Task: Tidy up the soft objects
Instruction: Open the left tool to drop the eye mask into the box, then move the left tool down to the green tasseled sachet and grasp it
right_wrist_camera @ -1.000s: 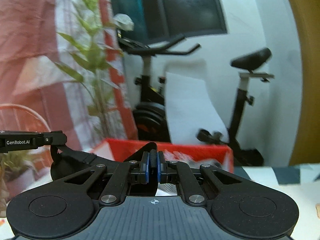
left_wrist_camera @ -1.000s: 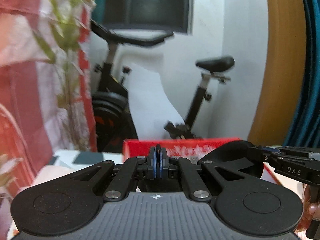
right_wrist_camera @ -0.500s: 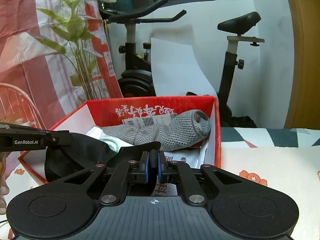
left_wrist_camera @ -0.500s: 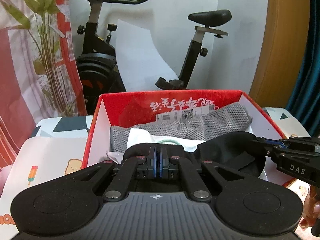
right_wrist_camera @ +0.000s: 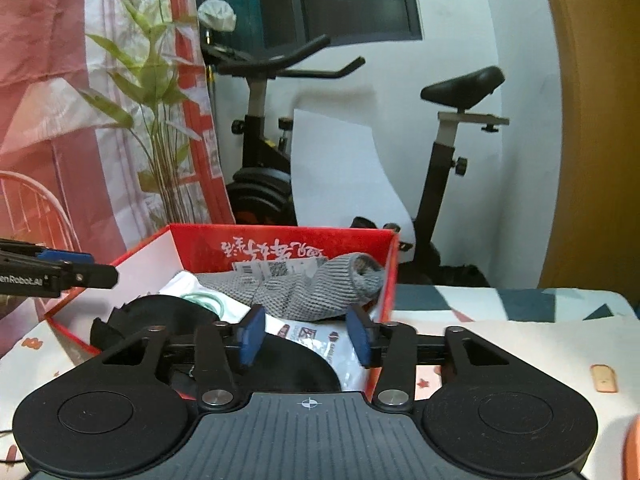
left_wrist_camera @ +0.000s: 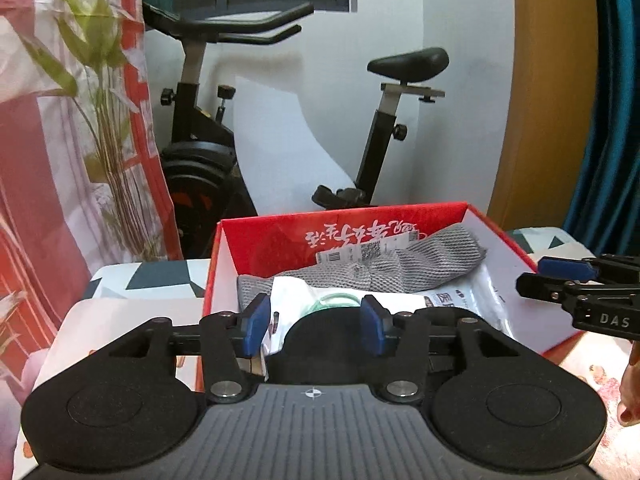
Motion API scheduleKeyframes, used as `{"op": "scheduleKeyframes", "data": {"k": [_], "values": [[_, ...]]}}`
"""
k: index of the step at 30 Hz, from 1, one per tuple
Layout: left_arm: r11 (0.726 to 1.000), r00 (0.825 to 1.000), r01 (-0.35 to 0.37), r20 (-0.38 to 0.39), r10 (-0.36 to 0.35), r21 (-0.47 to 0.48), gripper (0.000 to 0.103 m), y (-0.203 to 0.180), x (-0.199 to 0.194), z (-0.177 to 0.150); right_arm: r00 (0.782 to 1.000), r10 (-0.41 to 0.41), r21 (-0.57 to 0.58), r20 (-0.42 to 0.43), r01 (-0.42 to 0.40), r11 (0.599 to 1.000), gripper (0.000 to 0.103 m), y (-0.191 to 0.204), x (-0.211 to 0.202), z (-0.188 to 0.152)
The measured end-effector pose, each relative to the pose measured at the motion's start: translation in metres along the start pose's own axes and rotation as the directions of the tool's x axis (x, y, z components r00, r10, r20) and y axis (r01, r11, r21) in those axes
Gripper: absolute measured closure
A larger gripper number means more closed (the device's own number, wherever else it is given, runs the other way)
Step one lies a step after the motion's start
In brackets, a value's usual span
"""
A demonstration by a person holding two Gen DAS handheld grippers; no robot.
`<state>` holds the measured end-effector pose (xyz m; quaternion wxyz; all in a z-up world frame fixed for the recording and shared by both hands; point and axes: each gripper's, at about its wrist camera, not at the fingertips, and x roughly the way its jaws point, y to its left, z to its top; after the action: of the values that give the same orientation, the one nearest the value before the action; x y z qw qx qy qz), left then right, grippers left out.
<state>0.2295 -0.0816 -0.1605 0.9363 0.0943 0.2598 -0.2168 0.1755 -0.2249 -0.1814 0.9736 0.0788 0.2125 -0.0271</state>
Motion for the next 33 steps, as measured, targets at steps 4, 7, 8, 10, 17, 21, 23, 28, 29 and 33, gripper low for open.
{"op": "scheduleKeyframes", "data": {"k": [4, 7, 8, 10, 17, 21, 23, 28, 29, 33], "values": [[1.0, 0.999, 0.002, 0.038, -0.001, -0.022, 0.051, -0.002, -0.022, -0.009, 1.0, 0.007, -0.025, 0.003, -0.007, 1.0, 0.058, -0.002, -0.021, -0.01], [0.999, 0.998, 0.007, 0.061, -0.004, -0.042, 0.051, -0.006, -0.036, -0.019, 1.0, 0.004, -0.033, 0.008, -0.004, 0.999, 0.052, -0.004, -0.038, -0.021], [0.998, 0.998, 0.008, 0.064, -0.005, -0.054, 0.051, -0.007, -0.038, -0.022, 1.0, 0.004, -0.035, 0.006, -0.003, 0.999, 0.052, -0.004, -0.042, -0.025], [0.996, 0.998, 0.012, 0.068, -0.006, -0.091, 0.051, -0.01, -0.045, -0.033, 1.0, -0.006, -0.055, -0.001, 0.005, 0.998, 0.052, -0.002, -0.05, -0.035], [0.99, 0.998, 0.059, 0.01, -0.059, -0.13, 0.051, -0.023, -0.048, -0.068, 0.992, 0.005, -0.164, -0.128, -0.026, 0.986, 0.048, 0.014, -0.055, -0.078], [0.983, 0.996, 0.064, -0.055, -0.074, -0.172, 0.051, -0.02, -0.036, -0.085, 0.977, 0.006, -0.137, -0.214, -0.036, 0.99, 0.048, 0.016, -0.045, -0.101], [0.98, 0.994, 0.067, -0.074, -0.083, -0.189, 0.051, -0.018, -0.033, -0.093, 0.97, 0.005, -0.124, -0.245, -0.036, 0.992, 0.048, 0.015, -0.041, -0.109], [0.976, 0.989, 0.071, -0.112, -0.095, -0.206, 0.051, -0.016, -0.027, -0.108, 0.955, 0.017, -0.107, -0.295, -0.05, 0.993, 0.048, 0.011, -0.026, -0.116], [0.974, 0.988, 0.072, -0.118, -0.099, -0.216, 0.051, -0.014, -0.026, -0.11, 0.954, 0.019, -0.106, -0.301, -0.053, 0.993, 0.049, 0.011, -0.023, -0.116], [0.968, 0.985, 0.081, -0.13, -0.114, -0.236, 0.051, -0.012, -0.022, -0.113, 0.948, 0.039, -0.114, -0.317, -0.079, 0.99, 0.052, 0.017, -0.017, -0.114]]}}
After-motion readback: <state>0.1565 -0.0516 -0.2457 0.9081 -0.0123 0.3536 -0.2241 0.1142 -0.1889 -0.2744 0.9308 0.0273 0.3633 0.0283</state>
